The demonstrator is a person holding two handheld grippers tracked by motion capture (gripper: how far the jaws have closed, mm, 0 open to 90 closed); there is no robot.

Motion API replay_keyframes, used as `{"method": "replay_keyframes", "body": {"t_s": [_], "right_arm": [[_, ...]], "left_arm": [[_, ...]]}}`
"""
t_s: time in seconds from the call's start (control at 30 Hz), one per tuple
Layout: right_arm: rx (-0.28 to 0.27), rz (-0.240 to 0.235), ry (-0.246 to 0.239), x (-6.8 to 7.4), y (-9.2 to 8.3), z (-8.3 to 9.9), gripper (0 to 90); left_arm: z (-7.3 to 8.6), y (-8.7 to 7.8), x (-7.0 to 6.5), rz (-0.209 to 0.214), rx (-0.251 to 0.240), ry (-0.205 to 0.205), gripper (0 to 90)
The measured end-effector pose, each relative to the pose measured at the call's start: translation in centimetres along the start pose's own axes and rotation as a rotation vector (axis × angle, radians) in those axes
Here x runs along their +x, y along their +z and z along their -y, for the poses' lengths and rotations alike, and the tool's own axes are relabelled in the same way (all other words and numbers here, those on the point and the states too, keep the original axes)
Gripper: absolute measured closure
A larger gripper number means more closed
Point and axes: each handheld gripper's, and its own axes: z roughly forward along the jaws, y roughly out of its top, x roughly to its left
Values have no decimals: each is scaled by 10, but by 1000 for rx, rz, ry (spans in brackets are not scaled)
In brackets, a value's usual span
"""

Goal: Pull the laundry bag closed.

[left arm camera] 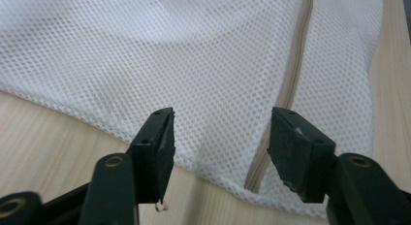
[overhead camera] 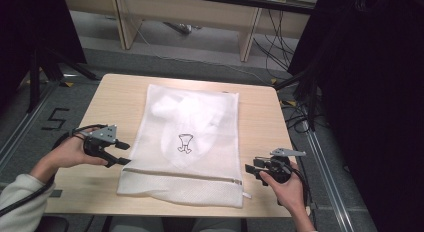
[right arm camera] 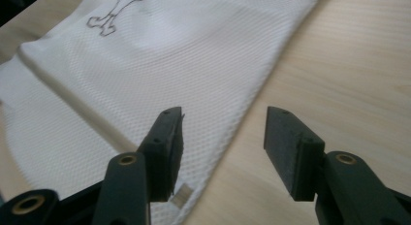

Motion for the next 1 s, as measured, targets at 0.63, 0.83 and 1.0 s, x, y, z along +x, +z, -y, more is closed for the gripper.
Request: {"method": "replay_keyframes", "body": {"t_s": [0.63, 0.83, 1.0], "right_arm": [[-109, 297, 108, -10, -23, 5, 325], [-135, 330, 79, -9, -26, 4, 312], [-125, 344, 71, -7, -23, 4, 295]], "left_arm": [[25, -18, -37, -530, -200, -393, 244], [37, -24, -46, -579, -197, -466, 236], [42, -28, -45, -587, -206, -467, 235]]}}
